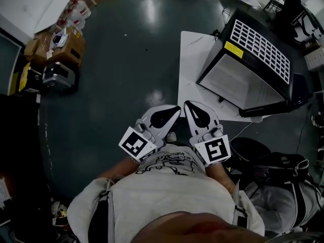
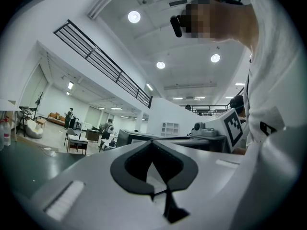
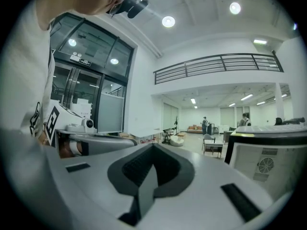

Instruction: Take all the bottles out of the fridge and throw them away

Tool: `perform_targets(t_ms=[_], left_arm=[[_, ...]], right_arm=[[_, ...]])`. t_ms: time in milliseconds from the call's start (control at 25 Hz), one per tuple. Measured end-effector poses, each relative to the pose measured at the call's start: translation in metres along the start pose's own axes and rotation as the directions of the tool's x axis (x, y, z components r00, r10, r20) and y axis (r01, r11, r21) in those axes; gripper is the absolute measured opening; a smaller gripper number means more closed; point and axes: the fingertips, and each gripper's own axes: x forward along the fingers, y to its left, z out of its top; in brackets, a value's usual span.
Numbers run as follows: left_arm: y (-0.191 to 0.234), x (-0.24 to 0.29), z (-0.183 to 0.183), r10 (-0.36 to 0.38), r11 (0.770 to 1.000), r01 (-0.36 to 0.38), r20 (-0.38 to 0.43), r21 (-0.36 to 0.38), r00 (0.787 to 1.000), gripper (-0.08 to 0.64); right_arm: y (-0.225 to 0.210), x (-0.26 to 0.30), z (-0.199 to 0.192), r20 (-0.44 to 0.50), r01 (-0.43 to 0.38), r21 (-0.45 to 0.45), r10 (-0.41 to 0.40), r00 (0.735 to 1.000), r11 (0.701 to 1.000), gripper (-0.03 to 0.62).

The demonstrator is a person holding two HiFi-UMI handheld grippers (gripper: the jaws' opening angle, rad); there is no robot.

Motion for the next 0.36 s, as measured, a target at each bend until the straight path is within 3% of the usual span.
perform_targets(t_ms=[360], left_arm=[[0.0049, 0.0069, -0.0024, -0.002, 1.000, 0.002, 0.015, 0.017, 1.000, 0.009]], right_arm=[[-0.0065, 0.0017, 0.0008, 0.045, -0.019, -0.023, 0.020, 0.999, 1.000, 0.009]])
